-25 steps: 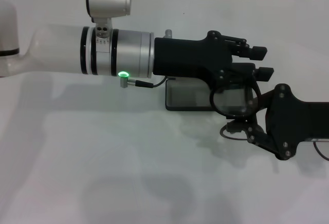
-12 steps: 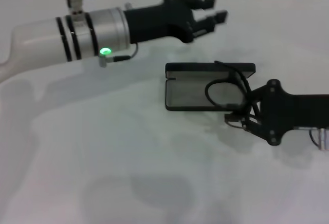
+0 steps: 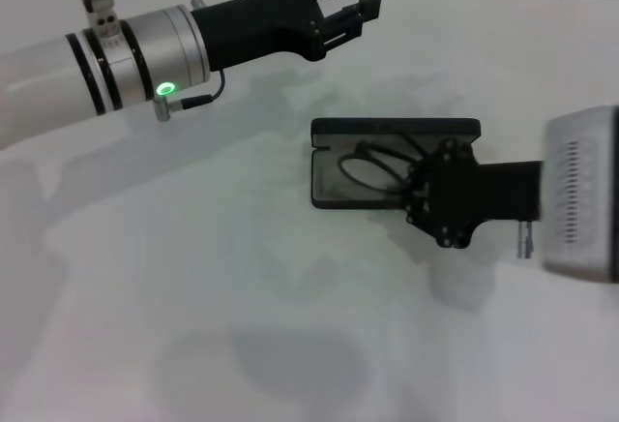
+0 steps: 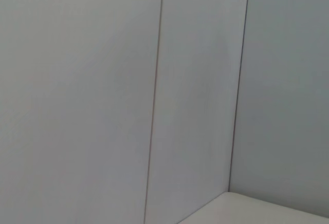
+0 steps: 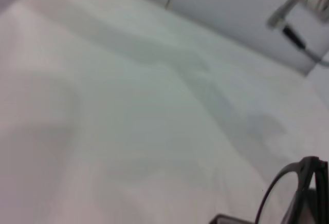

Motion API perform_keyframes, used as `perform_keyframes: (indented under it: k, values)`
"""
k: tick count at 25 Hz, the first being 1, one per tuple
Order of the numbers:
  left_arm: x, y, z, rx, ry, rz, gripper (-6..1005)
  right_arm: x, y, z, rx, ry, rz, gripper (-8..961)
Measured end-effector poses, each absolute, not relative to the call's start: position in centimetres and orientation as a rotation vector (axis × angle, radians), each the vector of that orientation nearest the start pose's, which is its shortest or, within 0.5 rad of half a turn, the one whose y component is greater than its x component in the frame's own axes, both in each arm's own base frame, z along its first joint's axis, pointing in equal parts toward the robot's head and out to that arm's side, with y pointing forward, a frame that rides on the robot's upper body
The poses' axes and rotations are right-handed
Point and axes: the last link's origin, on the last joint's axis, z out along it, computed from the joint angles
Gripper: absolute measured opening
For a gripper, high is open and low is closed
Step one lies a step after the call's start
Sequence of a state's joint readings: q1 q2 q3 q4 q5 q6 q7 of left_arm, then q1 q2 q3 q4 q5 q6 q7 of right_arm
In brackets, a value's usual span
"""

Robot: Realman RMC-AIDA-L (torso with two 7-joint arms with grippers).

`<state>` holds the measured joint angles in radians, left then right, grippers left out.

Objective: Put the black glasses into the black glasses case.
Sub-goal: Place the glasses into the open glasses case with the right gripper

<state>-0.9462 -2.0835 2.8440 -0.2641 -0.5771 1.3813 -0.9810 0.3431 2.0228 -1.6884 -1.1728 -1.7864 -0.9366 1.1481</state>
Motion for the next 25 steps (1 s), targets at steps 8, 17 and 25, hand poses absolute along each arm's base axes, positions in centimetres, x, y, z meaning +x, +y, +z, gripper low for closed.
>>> perform_keyframes:
  k: [8, 17, 25]
  values:
    - [-18.5, 40.9, -3.7, -2.499, -0.405, -0.909, 444, 18.7, 33.5, -7.8, -2.632, -0.545, -0.063, 105]
    - [-18.5, 40.9, -3.7, -2.502, -0.404, -0.907, 444, 18.6, 33.3, -8.4, -2.602, -0.59, -0.093, 105]
    - [-18.9, 40.6, -3.7, -2.5, -0.418, -0.902, 443, 18.3, 32.1, -7.8, -2.63, -0.638, -0.079, 105]
